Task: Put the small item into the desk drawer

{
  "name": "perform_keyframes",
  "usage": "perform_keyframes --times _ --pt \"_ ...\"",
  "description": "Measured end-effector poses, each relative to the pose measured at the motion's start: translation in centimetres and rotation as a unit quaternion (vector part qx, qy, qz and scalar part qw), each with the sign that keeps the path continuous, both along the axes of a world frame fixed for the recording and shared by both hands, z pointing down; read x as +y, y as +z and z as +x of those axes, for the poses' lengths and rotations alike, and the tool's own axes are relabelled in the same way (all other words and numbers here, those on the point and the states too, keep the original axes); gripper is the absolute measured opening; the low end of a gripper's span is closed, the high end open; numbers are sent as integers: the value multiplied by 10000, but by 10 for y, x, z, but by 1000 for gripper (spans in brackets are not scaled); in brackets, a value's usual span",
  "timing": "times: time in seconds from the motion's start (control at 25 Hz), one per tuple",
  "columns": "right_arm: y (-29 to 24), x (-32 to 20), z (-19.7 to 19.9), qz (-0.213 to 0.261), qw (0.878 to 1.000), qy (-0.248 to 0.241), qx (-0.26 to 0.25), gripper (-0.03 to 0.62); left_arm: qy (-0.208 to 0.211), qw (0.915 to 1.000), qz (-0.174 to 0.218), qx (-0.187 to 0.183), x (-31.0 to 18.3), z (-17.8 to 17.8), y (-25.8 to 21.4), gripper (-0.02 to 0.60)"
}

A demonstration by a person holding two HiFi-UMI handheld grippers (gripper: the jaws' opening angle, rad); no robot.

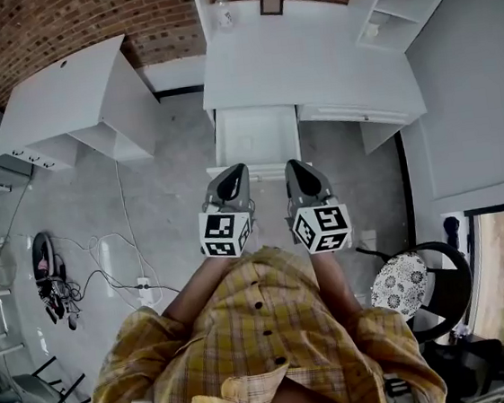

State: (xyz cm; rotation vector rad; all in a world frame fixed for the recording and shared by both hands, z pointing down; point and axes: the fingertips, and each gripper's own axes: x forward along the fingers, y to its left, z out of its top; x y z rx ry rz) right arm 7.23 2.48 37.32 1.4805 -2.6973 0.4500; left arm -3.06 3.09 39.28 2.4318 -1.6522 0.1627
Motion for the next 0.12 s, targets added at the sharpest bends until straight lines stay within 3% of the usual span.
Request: perform_keyframes --times 0.12 --pt "1 3 2 0 10000 -8 -3 -3 14 10000 19 -32 4 4 0 3"
